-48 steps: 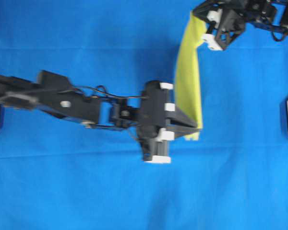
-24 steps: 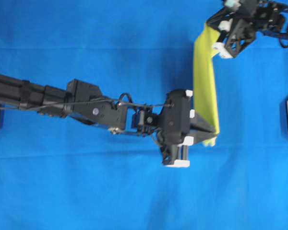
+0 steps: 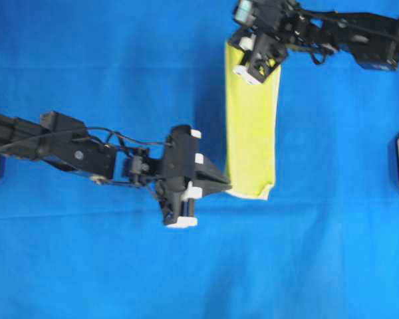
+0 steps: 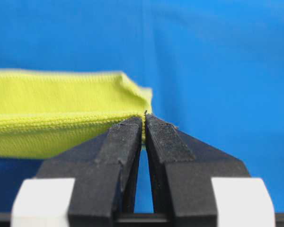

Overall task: Fold the yellow towel.
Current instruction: 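Lay the left end over the right half and open both grippers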

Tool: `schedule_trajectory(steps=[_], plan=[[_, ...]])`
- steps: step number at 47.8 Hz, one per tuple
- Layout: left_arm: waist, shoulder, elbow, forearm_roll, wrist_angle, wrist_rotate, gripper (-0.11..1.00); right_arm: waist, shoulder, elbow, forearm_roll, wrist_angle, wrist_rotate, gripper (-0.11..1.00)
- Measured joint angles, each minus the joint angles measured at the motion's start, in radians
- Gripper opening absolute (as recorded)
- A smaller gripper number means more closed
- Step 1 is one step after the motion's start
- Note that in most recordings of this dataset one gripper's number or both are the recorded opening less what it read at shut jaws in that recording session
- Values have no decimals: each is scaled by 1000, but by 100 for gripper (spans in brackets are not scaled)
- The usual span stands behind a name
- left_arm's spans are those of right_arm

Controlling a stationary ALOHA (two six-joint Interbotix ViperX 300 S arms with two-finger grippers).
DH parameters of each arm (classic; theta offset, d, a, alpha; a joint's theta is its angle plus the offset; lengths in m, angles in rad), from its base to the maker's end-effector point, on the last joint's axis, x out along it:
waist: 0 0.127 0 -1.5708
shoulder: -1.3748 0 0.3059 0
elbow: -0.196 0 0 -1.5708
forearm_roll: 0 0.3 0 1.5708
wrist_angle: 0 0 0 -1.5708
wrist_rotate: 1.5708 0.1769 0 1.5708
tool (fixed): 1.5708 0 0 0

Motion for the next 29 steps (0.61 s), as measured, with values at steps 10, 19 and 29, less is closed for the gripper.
schedule_trajectory(steps=[10,19,29], plan=[[-9,-17,49,0,-3,-11,3,18,28,-34,-2,-3,0,2],[-11,-17,48,0,-3,-11,3,21,32,-34,-2,-6,0,2],[-25,-20,43,0,8,-12,35,20,41,-34,-2,-6,0,27]])
